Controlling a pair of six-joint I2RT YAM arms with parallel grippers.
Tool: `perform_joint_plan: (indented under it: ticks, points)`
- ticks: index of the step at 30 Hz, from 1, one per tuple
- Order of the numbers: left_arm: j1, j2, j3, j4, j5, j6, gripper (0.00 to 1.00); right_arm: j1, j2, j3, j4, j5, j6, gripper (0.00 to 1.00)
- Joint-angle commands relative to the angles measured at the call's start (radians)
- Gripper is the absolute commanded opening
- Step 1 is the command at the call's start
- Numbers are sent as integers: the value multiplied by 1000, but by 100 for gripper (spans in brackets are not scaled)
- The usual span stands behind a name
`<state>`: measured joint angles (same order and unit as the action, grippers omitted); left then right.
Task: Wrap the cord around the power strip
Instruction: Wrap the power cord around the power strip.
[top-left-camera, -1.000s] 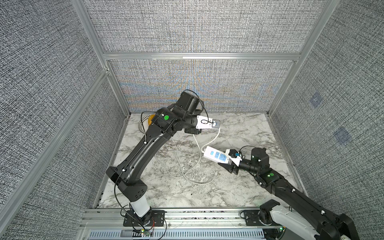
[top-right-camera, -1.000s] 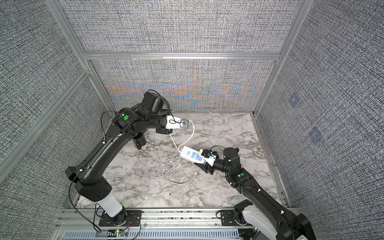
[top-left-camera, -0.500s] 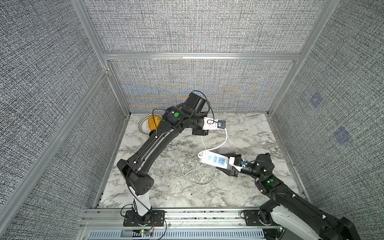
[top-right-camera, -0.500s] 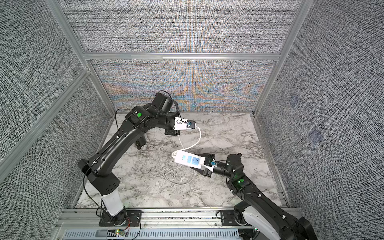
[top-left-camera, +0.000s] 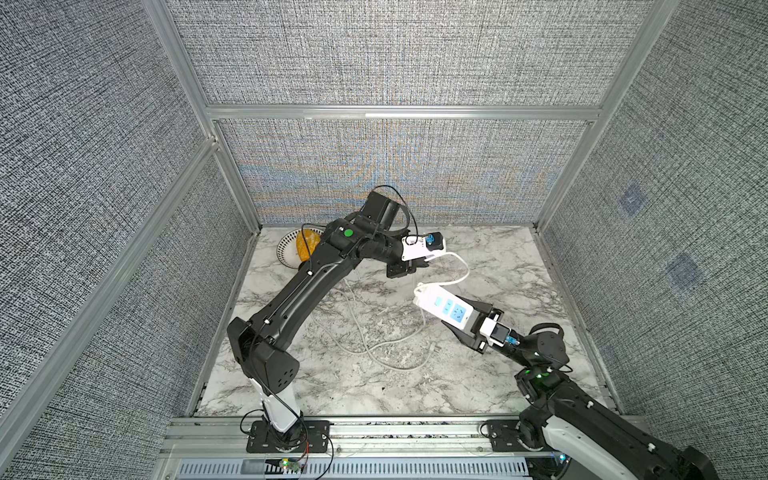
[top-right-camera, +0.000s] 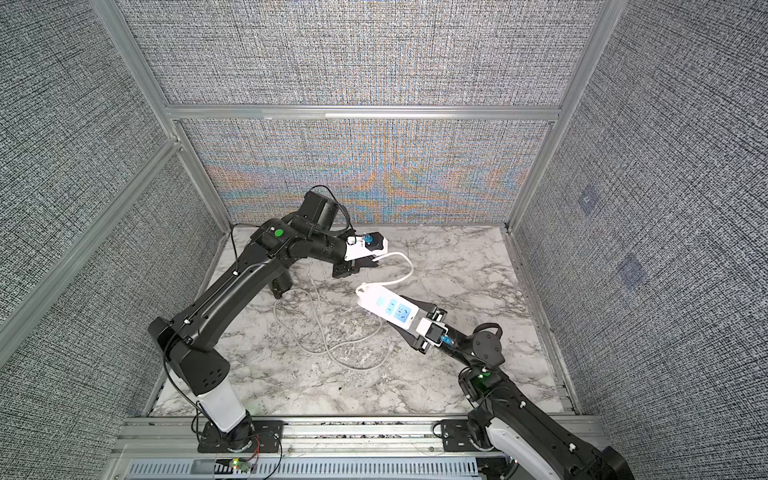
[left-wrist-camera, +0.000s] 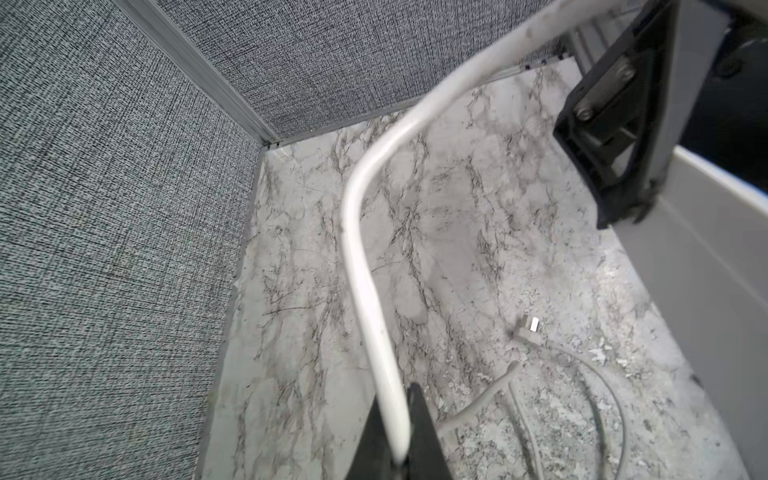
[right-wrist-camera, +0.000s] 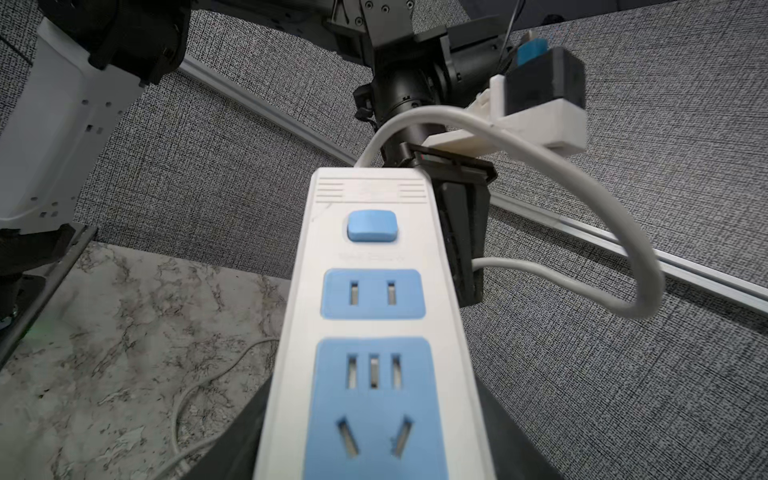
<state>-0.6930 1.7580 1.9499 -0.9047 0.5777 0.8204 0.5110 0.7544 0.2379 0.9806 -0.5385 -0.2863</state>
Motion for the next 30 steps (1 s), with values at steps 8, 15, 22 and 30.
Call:
perform_joint_plan:
  ticks: [8, 15, 22, 30]
  points:
    - [1, 9, -81, 162, 231, -196, 0, 26, 38, -49, 330, 208, 78, 0]
    - [1, 5, -140, 238, 307, -269, 0, 39, 78, -52, 424, 353, 82, 0]
    - [-6, 16, -186, 304, 341, -371, 0, 66, 125, -8, 398, 554, 33, 0]
    - [-26, -56, -341, 488, 311, -467, 1, 71, 152, 96, 192, 809, -38, 0]
